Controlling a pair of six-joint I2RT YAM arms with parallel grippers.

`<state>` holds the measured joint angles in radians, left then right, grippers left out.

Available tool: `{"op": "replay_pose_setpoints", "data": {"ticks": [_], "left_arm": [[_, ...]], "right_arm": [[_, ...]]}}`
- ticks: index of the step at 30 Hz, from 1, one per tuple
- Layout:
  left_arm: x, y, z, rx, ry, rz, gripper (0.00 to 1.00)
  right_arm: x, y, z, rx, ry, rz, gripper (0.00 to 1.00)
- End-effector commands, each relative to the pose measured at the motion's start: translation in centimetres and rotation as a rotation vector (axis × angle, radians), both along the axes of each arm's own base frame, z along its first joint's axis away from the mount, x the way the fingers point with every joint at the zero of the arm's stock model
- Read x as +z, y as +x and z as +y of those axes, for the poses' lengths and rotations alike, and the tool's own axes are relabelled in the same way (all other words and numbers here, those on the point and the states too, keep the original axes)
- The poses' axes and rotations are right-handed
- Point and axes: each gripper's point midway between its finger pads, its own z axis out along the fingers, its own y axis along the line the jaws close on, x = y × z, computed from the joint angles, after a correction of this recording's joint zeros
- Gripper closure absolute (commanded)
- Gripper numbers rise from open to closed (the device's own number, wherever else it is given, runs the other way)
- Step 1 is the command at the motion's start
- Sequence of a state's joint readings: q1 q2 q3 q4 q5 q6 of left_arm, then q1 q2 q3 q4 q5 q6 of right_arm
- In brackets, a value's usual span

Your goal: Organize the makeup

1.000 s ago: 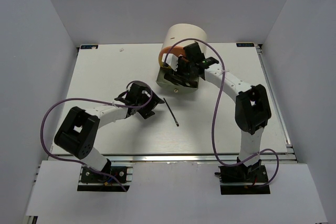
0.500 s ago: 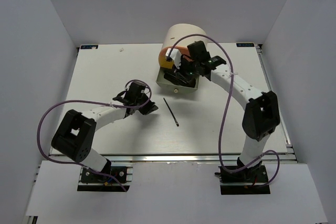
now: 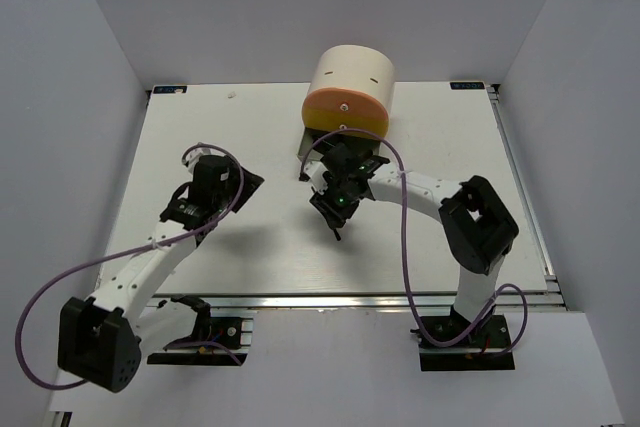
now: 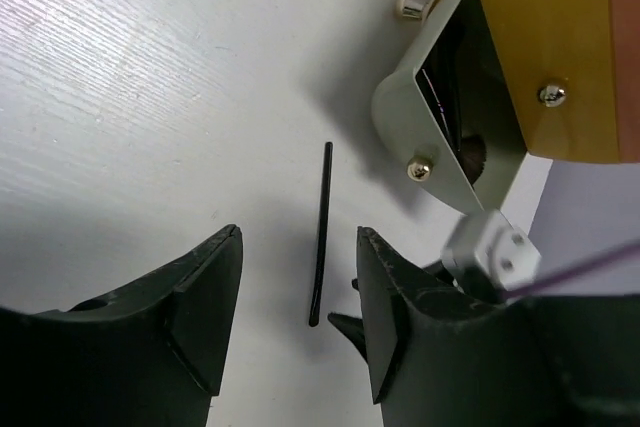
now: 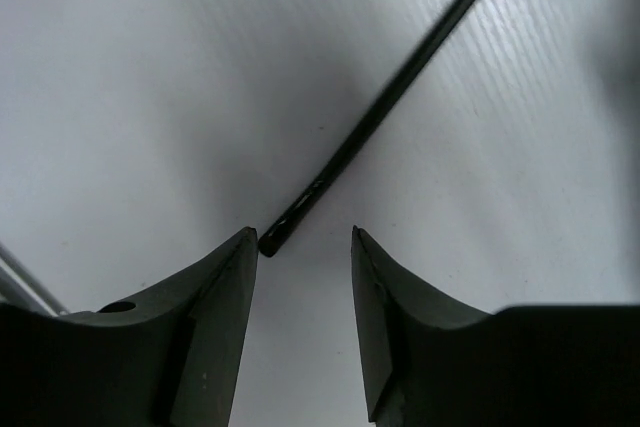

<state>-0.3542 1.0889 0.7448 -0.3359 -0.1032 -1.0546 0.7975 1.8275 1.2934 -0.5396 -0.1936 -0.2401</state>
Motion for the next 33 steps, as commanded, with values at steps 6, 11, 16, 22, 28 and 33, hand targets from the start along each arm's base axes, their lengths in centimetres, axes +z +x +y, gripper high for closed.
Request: {"op": "replay_pose_setpoints", "data": {"ticks": [6, 11, 16, 22, 28, 33], "left_arm": [[-0.4, -2.8, 2.4, 0.074, 0.020, -0.009, 0.41], [-0.4, -3.2, 2.8, 0.089, 0.013, -0.012, 0.41], [-0.3, -3.3, 2.9, 0.090, 0.018, -0.015, 0.41], [-0.3, -3.5, 3.0, 0.097, 0.019, -0.016, 0.41], [-0.1, -3.7, 3.3, 0.107, 0.024, -0.023, 0.40], [-0.5, -3.8, 3.2, 0.105, 0.016, -0.016, 0.40]], "right_arm": [[-2.5, 2.0, 0.0, -0.166, -0.076, -0.038, 0.47], [-3.1, 2.3, 1.2, -0.187, -0.070, -0.025, 0.48], [-4.4, 2.4, 1.5, -0.210, -0.094, -0.015, 0.51], [-6.1, 3.6, 0.2, -0.219, -0.188, -0.105, 0.65], [-7.9, 3.5, -1.7, -0.185, -0.267, -0.182, 0.87], [-8.0, 2.5, -2.2, -0.115, -0.248, -0.190, 1.00]]}}
